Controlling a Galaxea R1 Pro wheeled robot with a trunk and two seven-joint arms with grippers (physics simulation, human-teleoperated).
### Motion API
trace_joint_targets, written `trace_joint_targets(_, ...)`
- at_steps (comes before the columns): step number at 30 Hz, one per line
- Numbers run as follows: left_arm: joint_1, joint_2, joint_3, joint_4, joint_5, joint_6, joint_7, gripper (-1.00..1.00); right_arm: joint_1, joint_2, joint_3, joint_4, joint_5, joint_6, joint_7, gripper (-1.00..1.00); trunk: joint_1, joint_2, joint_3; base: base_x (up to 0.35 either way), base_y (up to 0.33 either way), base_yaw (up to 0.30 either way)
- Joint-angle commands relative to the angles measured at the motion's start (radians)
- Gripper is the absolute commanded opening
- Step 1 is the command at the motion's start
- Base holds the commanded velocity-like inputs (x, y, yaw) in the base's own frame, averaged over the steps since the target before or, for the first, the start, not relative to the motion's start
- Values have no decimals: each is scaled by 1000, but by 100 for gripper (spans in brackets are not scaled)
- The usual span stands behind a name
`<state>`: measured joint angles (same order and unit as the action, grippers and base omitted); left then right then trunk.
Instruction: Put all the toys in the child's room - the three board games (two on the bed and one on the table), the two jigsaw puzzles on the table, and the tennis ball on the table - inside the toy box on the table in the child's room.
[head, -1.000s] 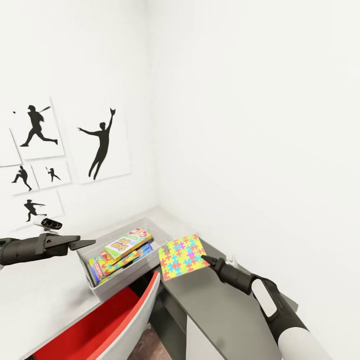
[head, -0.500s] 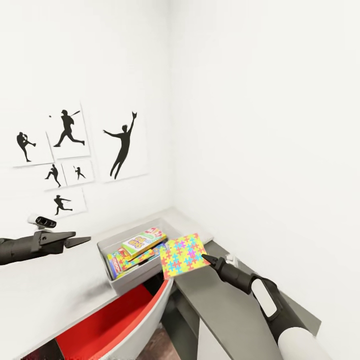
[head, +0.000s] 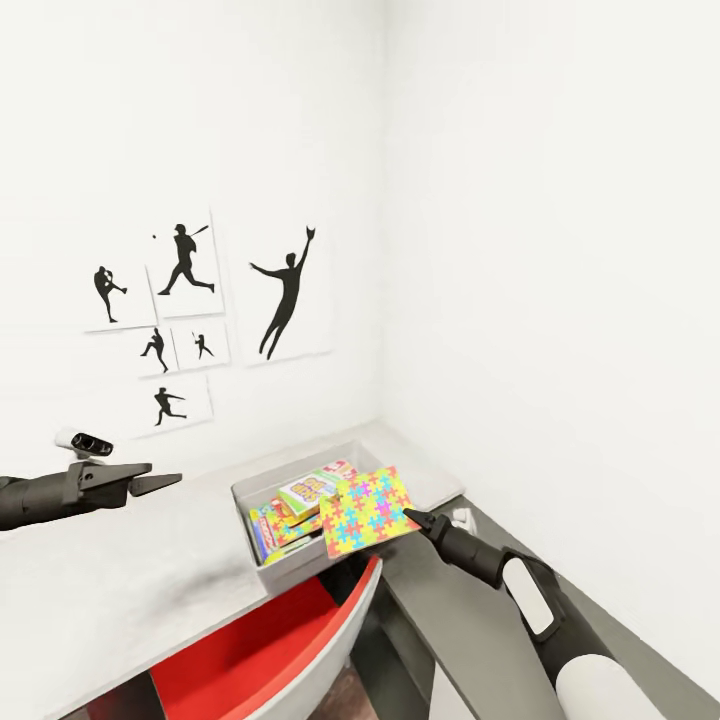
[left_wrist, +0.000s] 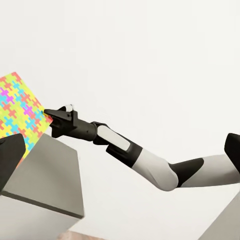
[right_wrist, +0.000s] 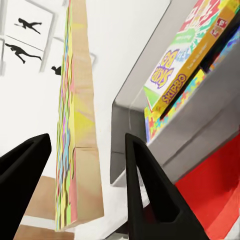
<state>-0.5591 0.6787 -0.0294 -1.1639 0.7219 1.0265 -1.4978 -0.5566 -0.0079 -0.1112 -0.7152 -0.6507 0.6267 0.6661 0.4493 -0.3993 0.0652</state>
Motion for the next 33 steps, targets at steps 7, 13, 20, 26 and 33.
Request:
trace_joint_targets(7,-1,1,-3,1,2,10,-4,100,0,0,-3,0,-4,7,3,-100,1,-1,0,172,161,16)
trace_joint_targets(13,-1,1,-2,1,2,10,-4,100,0,0,-2,0,-4,7,3,-100,1,-1,0,167,179,0)
trace_joint_targets(20,-1,1,-1,1,2,10,-4,100,0,-1,-4,-1,-4,7,9,-100,1,-1,0,117,33,0)
trace_joint_targets(26,-1,1,-2,1,2,10,-4,100,-2,-1,-3,-59,-6,16,4,-100,1,-1,0,78,1,0)
trace_joint_targets(33,-1,0,-1,1,1,7,-4,100,-107,61,26,-96,-19,170,-288,-100,1,-1,0,9,0,0)
